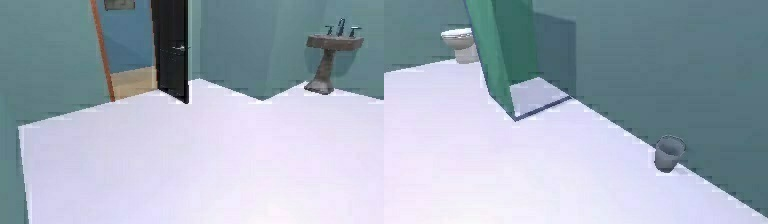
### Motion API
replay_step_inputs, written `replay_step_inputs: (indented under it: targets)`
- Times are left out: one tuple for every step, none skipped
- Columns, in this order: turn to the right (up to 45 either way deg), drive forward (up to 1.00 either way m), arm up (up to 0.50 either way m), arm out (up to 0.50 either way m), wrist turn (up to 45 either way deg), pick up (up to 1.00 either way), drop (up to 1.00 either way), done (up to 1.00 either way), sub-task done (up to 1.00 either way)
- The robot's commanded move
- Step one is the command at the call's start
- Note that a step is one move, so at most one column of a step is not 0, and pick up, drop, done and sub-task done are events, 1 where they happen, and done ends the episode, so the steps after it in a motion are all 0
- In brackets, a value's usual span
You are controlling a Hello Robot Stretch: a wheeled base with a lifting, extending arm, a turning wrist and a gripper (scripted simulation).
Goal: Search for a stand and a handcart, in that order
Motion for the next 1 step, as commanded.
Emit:
replay_step_inputs:
  targets:
    - [0.0, 0.50, 0.00, 0.00, 0.0, 0.00, 0.00, 0.00, 0.00]
